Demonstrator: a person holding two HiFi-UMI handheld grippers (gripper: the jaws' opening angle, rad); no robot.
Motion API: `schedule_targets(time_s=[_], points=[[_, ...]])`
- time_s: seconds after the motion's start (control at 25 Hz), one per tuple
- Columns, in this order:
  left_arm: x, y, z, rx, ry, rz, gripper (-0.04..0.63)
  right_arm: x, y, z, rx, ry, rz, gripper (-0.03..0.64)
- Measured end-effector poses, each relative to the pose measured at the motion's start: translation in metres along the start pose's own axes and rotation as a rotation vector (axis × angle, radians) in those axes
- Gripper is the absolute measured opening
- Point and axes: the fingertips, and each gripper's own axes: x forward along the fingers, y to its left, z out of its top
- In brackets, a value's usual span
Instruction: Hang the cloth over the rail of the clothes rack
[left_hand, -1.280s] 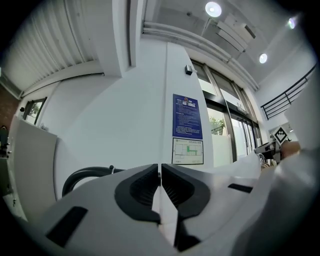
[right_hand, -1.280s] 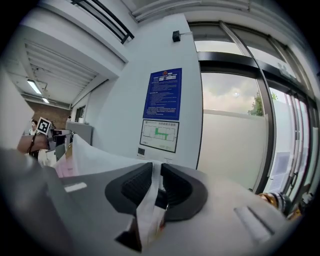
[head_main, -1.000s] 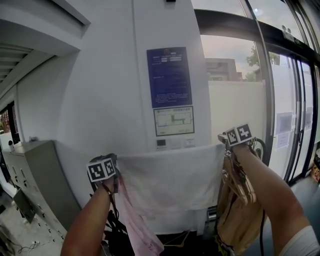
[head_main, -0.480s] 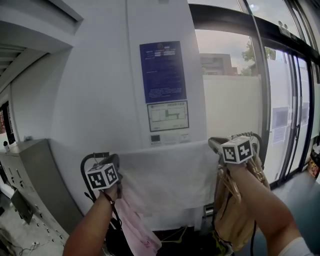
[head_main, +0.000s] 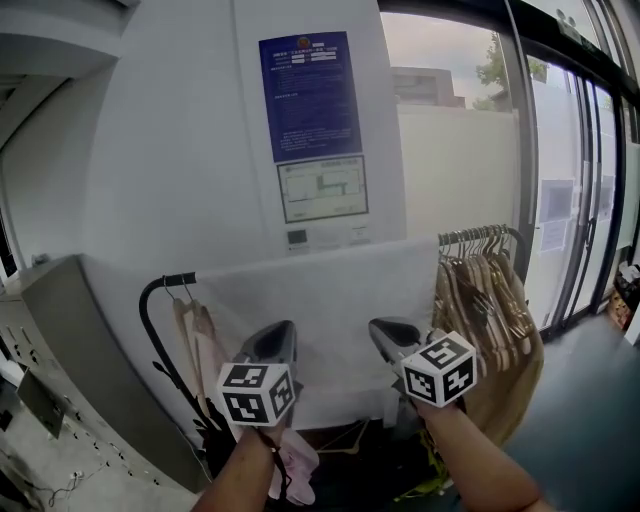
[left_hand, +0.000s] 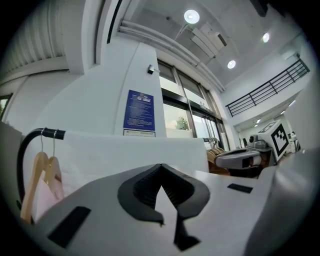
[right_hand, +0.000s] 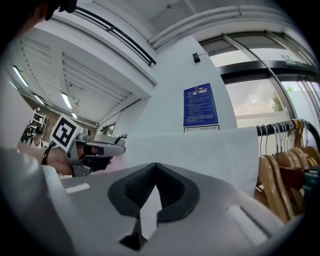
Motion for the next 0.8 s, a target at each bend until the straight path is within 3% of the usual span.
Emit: schedule_targets(time_s=[0.28,0.8], points=[[0.0,-0.051,-0.031,0.004,0.04,-0.055,0.006,0.007,0.04,-0.004,0.029,-0.017,0.066,0.002],[-0.002,-0.058,-0.026,0.072,0.022,-0.055,0.006,0.012,0.057,0.003,-0.038,-0.032,0.068,0.002]])
